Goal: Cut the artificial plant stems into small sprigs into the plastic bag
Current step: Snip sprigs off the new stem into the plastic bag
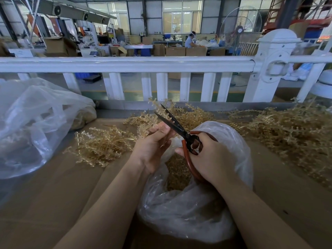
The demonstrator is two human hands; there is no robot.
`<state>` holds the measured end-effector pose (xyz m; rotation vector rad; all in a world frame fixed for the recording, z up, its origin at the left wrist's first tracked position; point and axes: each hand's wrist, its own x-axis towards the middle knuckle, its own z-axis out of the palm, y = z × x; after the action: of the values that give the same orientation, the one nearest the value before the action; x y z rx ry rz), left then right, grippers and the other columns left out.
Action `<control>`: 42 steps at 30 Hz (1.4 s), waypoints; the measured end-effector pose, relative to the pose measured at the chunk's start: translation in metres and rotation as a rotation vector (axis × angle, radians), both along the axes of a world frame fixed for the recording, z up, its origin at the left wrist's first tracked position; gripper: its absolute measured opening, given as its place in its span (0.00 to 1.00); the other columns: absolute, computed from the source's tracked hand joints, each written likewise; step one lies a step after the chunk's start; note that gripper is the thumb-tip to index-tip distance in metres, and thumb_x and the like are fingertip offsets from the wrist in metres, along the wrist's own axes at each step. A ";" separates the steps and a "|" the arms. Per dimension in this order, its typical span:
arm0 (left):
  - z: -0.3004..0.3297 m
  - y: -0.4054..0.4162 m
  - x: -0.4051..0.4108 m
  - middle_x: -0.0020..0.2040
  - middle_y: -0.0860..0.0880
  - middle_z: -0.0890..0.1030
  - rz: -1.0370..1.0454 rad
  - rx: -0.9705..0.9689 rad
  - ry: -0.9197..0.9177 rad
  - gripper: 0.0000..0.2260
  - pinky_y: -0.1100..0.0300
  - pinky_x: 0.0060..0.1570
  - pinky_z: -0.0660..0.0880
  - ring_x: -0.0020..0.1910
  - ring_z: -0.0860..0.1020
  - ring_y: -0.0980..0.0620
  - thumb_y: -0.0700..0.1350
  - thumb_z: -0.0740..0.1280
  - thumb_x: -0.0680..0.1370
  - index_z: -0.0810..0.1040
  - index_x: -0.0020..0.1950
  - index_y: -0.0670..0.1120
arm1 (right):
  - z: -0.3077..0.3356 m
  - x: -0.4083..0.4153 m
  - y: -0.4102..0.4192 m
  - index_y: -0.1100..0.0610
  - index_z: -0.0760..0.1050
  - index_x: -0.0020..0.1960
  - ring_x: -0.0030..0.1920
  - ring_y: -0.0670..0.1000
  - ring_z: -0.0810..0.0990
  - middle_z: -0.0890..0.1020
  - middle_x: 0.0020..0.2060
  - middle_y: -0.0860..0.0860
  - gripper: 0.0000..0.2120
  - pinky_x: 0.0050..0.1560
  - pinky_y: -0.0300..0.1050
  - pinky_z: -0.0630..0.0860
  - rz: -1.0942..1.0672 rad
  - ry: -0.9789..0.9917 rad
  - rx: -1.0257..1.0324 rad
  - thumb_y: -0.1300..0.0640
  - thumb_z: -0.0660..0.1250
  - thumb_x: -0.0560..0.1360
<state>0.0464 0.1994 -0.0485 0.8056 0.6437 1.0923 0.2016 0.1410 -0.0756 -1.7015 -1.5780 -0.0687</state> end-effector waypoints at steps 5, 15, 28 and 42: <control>0.002 -0.001 0.000 0.44 0.54 0.86 -0.034 0.020 0.018 0.08 0.59 0.49 0.71 0.41 0.83 0.60 0.45 0.71 0.68 0.81 0.47 0.49 | -0.001 -0.001 0.000 0.48 0.79 0.53 0.41 0.40 0.76 0.83 0.44 0.41 0.41 0.39 0.26 0.65 -0.008 -0.010 0.024 0.16 0.50 0.63; 0.004 -0.003 0.000 0.44 0.53 0.85 -0.023 0.011 0.005 0.08 0.60 0.49 0.72 0.41 0.83 0.59 0.44 0.71 0.68 0.80 0.46 0.48 | 0.000 -0.001 -0.002 0.48 0.78 0.50 0.39 0.41 0.77 0.81 0.39 0.41 0.36 0.38 0.27 0.66 0.007 0.011 0.029 0.19 0.54 0.65; 0.004 -0.006 0.000 0.42 0.53 0.84 -0.045 0.038 0.024 0.11 0.60 0.50 0.72 0.41 0.82 0.59 0.45 0.73 0.66 0.81 0.47 0.49 | 0.001 -0.003 -0.003 0.47 0.76 0.50 0.39 0.40 0.74 0.76 0.38 0.37 0.40 0.39 0.29 0.67 -0.040 -0.007 0.060 0.16 0.48 0.64; 0.002 -0.005 -0.002 0.43 0.54 0.83 -0.014 0.027 0.001 0.11 0.60 0.52 0.71 0.41 0.80 0.59 0.46 0.71 0.68 0.79 0.50 0.49 | 0.001 -0.004 -0.004 0.46 0.77 0.53 0.39 0.38 0.71 0.74 0.40 0.35 0.37 0.37 0.24 0.60 -0.052 -0.030 0.043 0.18 0.51 0.65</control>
<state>0.0447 0.1941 -0.0462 0.8327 0.6248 1.0895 0.1975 0.1367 -0.0747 -1.7156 -1.5437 -0.1540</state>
